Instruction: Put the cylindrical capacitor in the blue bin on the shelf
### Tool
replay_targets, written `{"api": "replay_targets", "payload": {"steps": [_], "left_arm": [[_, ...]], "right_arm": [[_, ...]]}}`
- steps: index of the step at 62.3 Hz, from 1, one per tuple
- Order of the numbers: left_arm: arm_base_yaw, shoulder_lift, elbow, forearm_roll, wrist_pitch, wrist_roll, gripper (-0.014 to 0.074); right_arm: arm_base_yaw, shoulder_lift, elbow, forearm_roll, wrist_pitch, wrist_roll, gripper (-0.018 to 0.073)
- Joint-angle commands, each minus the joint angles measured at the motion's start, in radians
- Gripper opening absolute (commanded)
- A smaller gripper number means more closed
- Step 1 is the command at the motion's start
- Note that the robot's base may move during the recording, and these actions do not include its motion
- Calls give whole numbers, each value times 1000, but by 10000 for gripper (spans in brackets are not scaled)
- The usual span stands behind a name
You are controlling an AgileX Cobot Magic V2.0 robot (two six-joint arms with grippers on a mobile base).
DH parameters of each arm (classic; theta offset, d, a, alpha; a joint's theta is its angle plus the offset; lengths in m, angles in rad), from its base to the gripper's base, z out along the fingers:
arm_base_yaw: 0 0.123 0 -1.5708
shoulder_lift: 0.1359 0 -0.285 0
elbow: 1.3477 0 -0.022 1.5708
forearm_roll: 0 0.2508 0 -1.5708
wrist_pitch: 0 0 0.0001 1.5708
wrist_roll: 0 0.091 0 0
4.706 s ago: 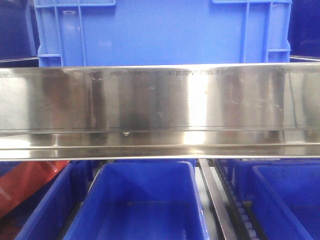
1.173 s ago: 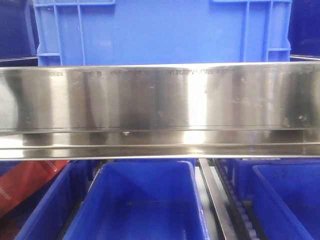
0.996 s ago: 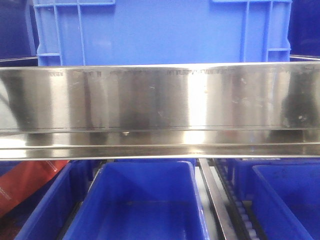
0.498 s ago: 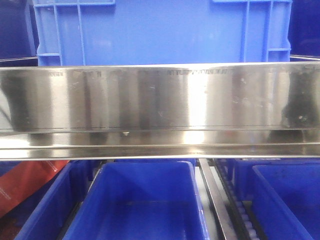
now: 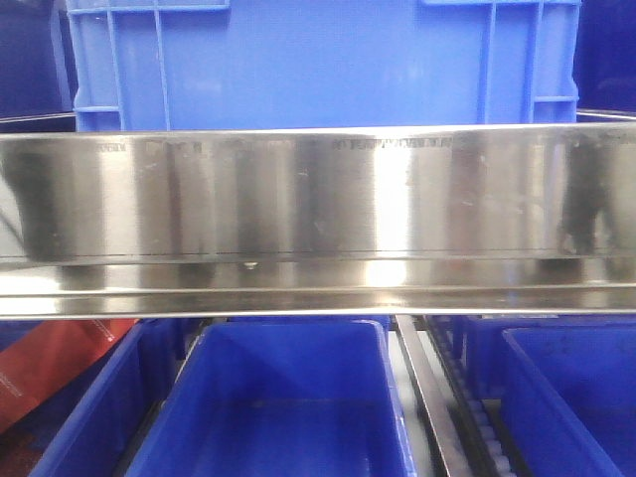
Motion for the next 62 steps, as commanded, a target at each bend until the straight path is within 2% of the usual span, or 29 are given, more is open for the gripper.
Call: {"api": "replay_targets", "payload": {"steps": [1,4,11,17,27,37,46,56,62], "left_arm": [[-5,-6,1,-4,-13,0,-111],[-5,-6,1,-4,-13,0,-111],[-5,-6,1,-4,-13,0,-111],[-5,-6,1,-4,-13,0,-111],[-5,-6,1,-4,-11,0,-111],[-5,-6,1,-4,-11,0,-111],[-5,-6,1,-4,-13,0,-111],[-5,-6,1,-4,-13,0,-111],[-5,-6,1,-4,-13,0,-111]], "right_arm": [[-105,-56,71,87,-12,-15,-165],[-170,-89,120,106,-48,-47,-165],[-271,-169,218,106,-81,-78,-165],[-323,-179,279,115,-90,-78,-165],[-331,-179,327,127,-195,-78,-165],[-331,-179,327,127,-180,-82,-165],[-322,-179,327,129,-160,-141,-165],[-314,-179,327,245,-131,-141,-165],[-314,-179,327,243,-106,-141,-165]]}}
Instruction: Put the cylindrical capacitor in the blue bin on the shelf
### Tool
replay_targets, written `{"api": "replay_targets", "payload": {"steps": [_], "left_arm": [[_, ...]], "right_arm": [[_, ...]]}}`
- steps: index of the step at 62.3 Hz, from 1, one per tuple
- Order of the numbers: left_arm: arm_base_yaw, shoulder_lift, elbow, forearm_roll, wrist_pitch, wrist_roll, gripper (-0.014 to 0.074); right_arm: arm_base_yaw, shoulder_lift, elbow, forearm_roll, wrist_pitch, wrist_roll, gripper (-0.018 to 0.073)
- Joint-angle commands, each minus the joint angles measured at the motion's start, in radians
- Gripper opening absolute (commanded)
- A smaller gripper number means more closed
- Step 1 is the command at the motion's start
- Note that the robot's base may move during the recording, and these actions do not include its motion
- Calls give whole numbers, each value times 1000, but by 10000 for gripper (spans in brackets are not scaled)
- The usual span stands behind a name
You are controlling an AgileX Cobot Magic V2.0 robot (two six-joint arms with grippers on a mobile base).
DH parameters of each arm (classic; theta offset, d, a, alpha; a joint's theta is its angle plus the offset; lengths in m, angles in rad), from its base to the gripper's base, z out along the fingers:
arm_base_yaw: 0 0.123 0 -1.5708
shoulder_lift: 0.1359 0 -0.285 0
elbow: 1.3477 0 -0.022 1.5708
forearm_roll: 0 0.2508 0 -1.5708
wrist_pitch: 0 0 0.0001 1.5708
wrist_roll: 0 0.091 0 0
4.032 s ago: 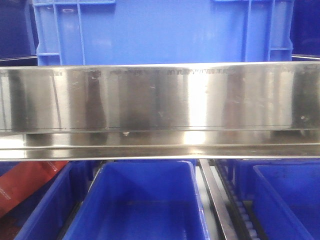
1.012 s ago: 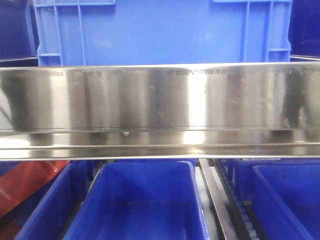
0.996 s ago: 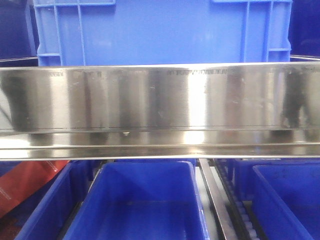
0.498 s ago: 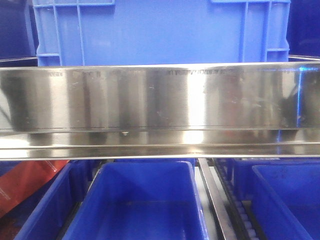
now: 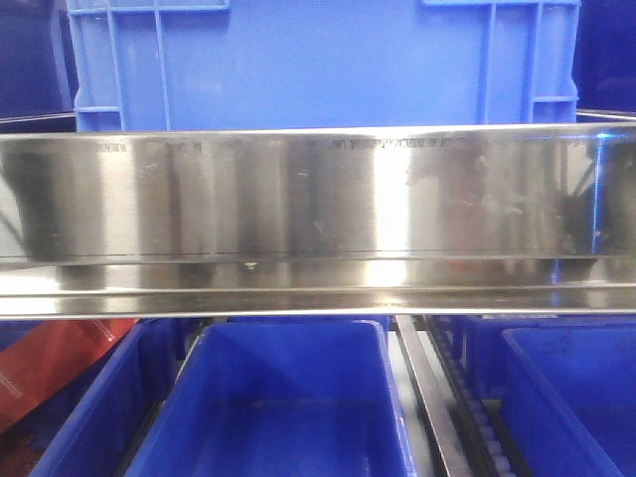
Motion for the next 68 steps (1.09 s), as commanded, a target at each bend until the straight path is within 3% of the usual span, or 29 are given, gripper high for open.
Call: {"api": "replay_targets", "payload": {"steps": [1,40,68], "left_arm": [[-5,-6,0,-4,-13,0,-111],[-5,-6,0,-4,-13,0,-111],[-5,-6,0,-4,-13,0,-111]], "right_arm": [[6,-3,3,22,20,-10,-165],[65,-3,3,-111,19,19,-165],[65,-3,3,-113,19,19,-165]]}}
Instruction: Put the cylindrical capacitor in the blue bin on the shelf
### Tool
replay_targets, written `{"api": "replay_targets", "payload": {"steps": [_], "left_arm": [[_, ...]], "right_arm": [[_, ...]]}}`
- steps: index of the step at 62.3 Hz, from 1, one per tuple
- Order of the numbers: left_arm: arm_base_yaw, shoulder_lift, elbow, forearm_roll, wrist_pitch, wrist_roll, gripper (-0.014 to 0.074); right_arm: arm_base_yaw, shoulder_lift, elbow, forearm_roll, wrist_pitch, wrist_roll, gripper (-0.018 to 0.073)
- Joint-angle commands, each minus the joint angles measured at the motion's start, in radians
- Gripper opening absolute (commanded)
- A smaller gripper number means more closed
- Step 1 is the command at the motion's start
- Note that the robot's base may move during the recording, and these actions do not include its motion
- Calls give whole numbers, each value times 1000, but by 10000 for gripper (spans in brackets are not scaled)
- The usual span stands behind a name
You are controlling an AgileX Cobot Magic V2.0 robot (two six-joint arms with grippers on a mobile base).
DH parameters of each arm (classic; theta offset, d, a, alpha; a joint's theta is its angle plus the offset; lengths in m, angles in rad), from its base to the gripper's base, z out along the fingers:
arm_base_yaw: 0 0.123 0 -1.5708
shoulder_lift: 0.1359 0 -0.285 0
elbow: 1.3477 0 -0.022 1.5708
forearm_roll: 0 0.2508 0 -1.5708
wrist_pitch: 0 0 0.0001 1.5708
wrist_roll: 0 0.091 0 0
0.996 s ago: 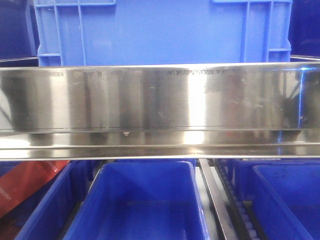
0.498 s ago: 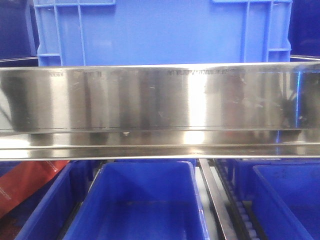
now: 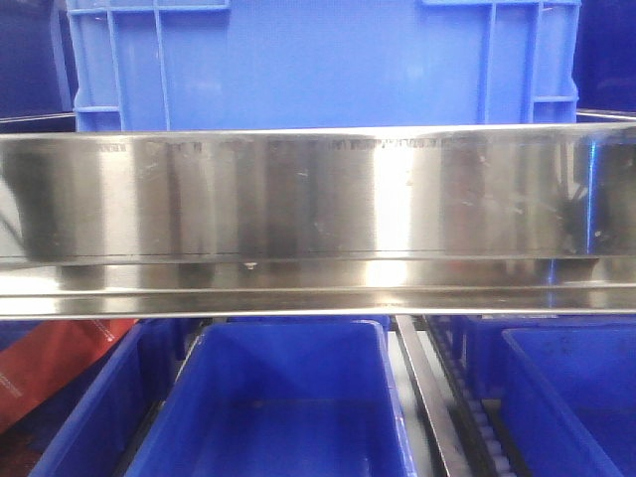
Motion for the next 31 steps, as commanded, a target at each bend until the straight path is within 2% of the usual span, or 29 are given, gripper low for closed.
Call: {"api": "replay_targets", "payload": {"steps": [1,31], "left_arm": [[-5,-6,0,-4,-13,0,-111],[-5,-6,7,-4,-13,0,-111]], "right_arm": [[0,-3,3,-6,-20,0,-165],[0,-3,3,-6,-20,0,-165]]}}
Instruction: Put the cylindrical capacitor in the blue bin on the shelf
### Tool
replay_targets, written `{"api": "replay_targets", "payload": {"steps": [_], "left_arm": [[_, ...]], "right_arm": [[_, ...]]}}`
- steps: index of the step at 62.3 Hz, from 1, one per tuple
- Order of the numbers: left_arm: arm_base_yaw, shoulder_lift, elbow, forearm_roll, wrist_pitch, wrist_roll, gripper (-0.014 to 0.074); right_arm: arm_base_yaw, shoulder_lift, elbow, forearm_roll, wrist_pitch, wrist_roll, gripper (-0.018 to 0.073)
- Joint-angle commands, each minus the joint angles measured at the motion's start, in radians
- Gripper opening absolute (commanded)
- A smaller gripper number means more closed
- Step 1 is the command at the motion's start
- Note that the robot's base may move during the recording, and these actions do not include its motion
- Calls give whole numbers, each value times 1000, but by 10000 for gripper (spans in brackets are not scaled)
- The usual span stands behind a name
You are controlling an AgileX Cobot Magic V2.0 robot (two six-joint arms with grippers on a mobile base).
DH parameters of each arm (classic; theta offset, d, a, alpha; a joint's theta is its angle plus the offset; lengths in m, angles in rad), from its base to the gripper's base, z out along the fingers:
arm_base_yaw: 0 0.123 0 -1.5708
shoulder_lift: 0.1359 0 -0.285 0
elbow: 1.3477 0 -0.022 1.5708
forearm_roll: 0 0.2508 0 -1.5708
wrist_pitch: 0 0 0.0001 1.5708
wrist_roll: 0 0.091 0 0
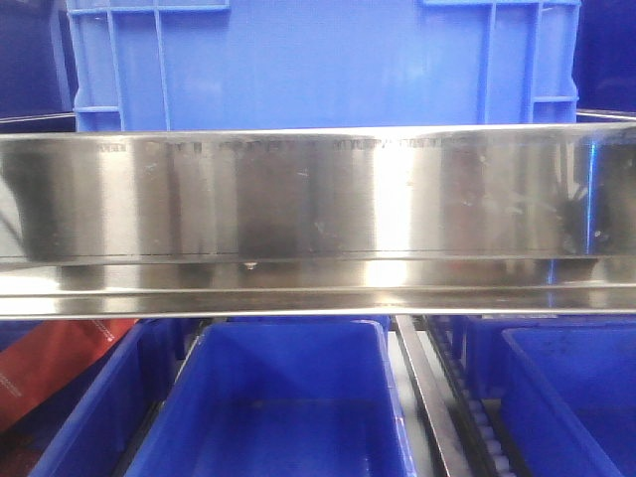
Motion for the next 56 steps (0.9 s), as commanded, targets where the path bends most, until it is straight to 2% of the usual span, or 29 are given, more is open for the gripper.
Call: {"api": "replay_targets", "payload": {"steps": [1,5,12,15,18,26,30,32,35,41,56], "left_arm": [[-5,-6,7,-4,-11,0,-111],[-4,-6,15,29,-11,0,-111],[26,-16,28,236,-5,0,-111],[50,-24,38,283,-4,-28,-111],[91,-32,56,327,-4,-119,-111],[218,-69,122,562,13,-382,-111],[292,-101,163,666,39,-532,-111],[319,-118,180,697,47,-576,-111],[357,-143,211,725,50,-619,-111],[400,-190,269,746,48,-620,-111],[416,-294,398,789,48,-632,-111]], "right_arm": [[0,-3,3,-6,-20,0,-165],[0,-3,3,-6,-20,0,-165],[0,-3,3,-6,-20,0,-165],[0,-3,3,-6,-20,0,-165],[0,-3,3,-6,-20,0,-165],[0,-3,3,-6,-20,0,-165],[0,-3,3,-6,-20,0,-165],[0,-3,3,-6,-20,0,-165],[0,-3,3,-6,-20,0,-165],[0,-3,3,-6,-20,0,-165],[0,-3,3,-6,-20,0,-165]]}}
